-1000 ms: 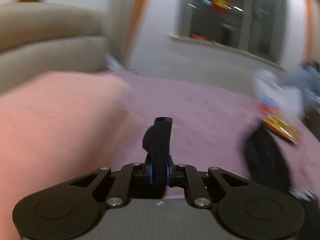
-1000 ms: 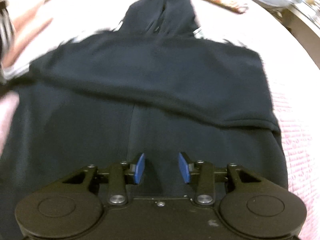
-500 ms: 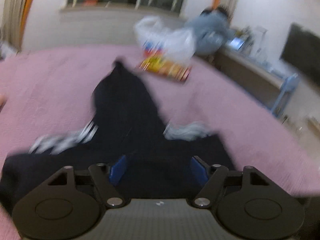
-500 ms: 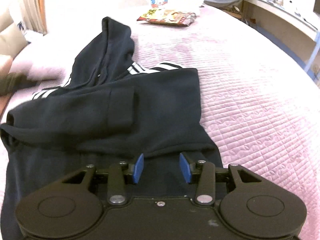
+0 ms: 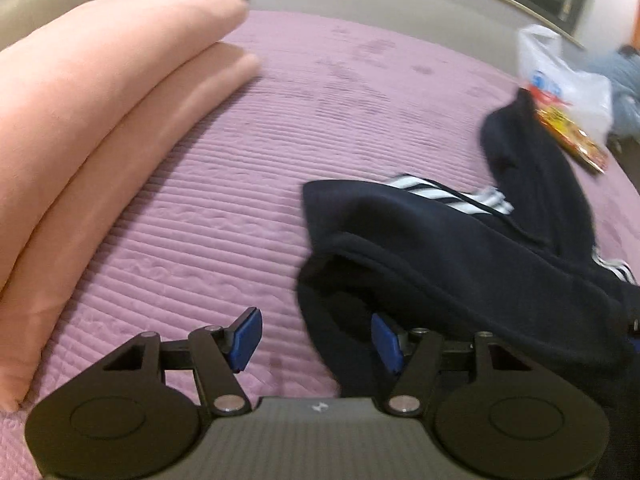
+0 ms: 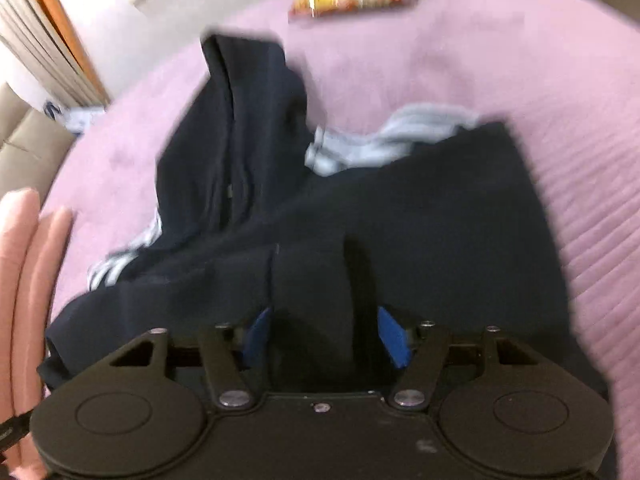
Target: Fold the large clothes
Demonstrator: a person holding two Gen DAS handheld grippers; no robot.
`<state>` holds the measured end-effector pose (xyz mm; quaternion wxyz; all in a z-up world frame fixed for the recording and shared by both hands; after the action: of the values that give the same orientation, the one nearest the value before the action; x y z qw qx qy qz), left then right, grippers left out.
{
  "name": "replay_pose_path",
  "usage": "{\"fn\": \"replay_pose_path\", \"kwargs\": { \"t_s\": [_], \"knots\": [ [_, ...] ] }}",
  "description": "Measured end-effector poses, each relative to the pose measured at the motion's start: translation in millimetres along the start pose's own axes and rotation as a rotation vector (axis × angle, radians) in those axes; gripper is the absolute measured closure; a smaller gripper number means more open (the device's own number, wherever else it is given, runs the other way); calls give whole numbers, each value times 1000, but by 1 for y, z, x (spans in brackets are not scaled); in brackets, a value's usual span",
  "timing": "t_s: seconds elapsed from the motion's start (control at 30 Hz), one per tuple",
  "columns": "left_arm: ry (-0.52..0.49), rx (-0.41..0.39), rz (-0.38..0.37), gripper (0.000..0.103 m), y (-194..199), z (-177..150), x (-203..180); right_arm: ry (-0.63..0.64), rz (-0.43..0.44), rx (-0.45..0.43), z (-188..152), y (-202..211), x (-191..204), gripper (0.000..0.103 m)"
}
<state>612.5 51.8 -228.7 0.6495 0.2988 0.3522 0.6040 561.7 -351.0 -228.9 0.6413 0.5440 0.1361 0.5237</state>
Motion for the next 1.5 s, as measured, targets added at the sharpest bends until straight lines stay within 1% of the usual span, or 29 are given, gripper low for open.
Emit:
{"fn": "replay_pose_path", "kwargs": {
  "t_s": [0.03,0.07,0.2,0.23,0.27,0.3,0.4,0.5,0.53,0.57,0.6,0.63,0.67,0.7,0.77,0.8,0.87,0.9,0.93,0.97,1.07,1.13,1.17,1.23,1.27,1.33,1.37,1.43,1.5],
  "knots": [
    [3,8,-10,41,-2,-1,5,10,8,23,-2,-5,4,77],
    [-2,14,-28,41,-6,0,8,36,3,14,-2,-4,9,96],
    [-58,-19,-4,44,-12,6,13,137,23,-124,17,39,27,98],
    [-73,-25,6,58,-17,7,13,141,28,-173,24,57,28,98],
    [-88,-18,6,87,-23,7,11,143,24,-224,30,74,29,98],
    [-103,-7,-6,98,-25,6,8,148,-3,-287,38,93,28,98],
    [-196,-99,-77,98,0,3,-17,129,-86,-408,50,126,15,98],
    [-465,-132,-69,98,32,-21,-57,141,-215,-389,47,115,-4,95],
    [-552,-105,-49,93,32,-33,-66,142,-292,-360,42,102,-14,87],
    [-666,-68,13,87,26,-49,-72,149,-360,-326,38,89,-23,63],
    [-753,-43,88,84,19,-63,-75,162,-438,-276,32,73,-33,55],
    [-836,-10,141,84,14,-78,-74,165,-495,-234,27,63,-43,55],
    [-865,11,127,85,15,-86,-73,146,-512,-214,22,60,-52,56],
    [-853,35,61,84,23,-90,-70,120,-489,-219,19,63,-55,55],
    [-745,63,-108,83,43,-83,-64,108,-440,-243,16,72,-54,56],
    [-652,64,-207,82,53,-73,-60,133,-427,-251,16,74,-50,56],
    [-478,31,-309,80,60,-46,-52,196,-379,-262,16,74,-36,56],
    [-413,-2,-322,80,59,-31,-50,214,-344,-265,17,70,-26,60],
    [-379,-25,-317,81,54,-21,-52,225,-306,-264,17,66,-19,77],
    [-355,-39,-296,81,42,-11,-56,234,-276,-248,16,60,-13,99],
    [-357,18,-219,88,-7,-7,-65,264,-226,-199,15,27,-3,101],
    [-397,77,-154,90,-35,-21,-67,274,-321,-143,15,-2,-10,103],
    [-413,48,-152,91,-35,-25,-67,253,-353,-101,15,-16,-24,103],
    [-443,42,-141,90,-27,-27,-66,171,-289,-114,20,-10,-39,103],
    [-450,43,-140,91,-19,-26,-65,143,-313,-125,24,-1,-41,103],
    [-410,10,-212,89,2,-23,-63,181,-442,-222,26,28,-37,101],
    [-373,-1,-261,88,12,-22,-59,210,-445,-263,26,40,-34,101],
    [-320,14,-279,88,18,-24,-53,219,-335,-265,20,53,-25,101],
    [-300,53,-240,88,5,-31,-48,258,-256,-222,8,47,-13,101]
  ]
}}
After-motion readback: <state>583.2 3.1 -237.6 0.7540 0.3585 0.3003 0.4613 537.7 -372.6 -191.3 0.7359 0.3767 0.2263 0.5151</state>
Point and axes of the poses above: each gripper's, at about its wrist camera, not at the fingertips, and y roughly against the way its jaws point, x to its left, z to its top, the point moved 5 cm from there along -y, roughly the way its jaws point, and after that the axes turned 2 degrees about -y, right-handed, at the moved point
